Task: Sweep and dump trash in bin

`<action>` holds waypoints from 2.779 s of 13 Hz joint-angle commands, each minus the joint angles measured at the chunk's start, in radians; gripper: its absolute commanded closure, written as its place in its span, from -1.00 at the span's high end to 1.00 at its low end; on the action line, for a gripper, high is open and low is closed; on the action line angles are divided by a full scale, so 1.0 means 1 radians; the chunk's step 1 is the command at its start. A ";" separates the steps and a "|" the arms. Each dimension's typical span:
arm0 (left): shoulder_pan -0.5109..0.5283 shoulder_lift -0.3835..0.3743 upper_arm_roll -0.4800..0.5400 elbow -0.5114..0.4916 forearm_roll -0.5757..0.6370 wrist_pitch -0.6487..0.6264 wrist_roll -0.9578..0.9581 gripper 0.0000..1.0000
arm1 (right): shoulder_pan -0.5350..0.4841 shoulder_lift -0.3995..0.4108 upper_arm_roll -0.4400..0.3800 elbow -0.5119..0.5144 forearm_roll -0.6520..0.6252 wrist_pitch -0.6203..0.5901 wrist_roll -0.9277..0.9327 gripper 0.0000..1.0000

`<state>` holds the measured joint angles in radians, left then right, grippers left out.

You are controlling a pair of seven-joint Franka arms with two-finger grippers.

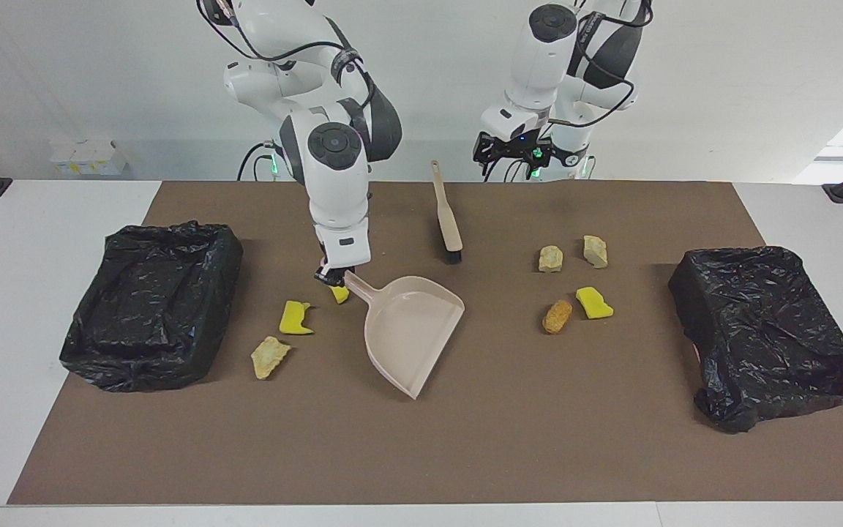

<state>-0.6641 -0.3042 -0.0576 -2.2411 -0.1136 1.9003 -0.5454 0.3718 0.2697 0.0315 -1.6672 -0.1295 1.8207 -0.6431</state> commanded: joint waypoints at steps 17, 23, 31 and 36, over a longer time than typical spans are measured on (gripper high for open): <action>-0.357 0.154 0.016 -0.239 -0.104 0.393 -0.307 0.38 | 0.035 -0.052 0.011 -0.055 -0.025 0.014 -0.102 -1.00; -0.345 0.154 0.021 -0.213 -0.127 0.309 -0.300 -1.00 | 0.021 -0.055 0.011 -0.060 -0.022 -0.048 -0.095 -1.00; -0.181 0.048 0.030 -0.118 -0.025 -0.111 -0.456 -1.00 | -0.027 -0.113 0.011 -0.228 0.034 0.181 -0.410 -1.00; -0.034 0.017 0.027 -0.136 0.025 -0.299 -0.643 -1.00 | -0.011 -0.190 0.011 -0.401 0.040 0.368 -0.472 -1.00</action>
<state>-0.7587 -0.2563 -0.0192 -2.3548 -0.1080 1.6561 -1.0995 0.3585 0.1381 0.0336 -1.9943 -0.1171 2.1574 -1.0696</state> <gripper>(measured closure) 0.731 0.687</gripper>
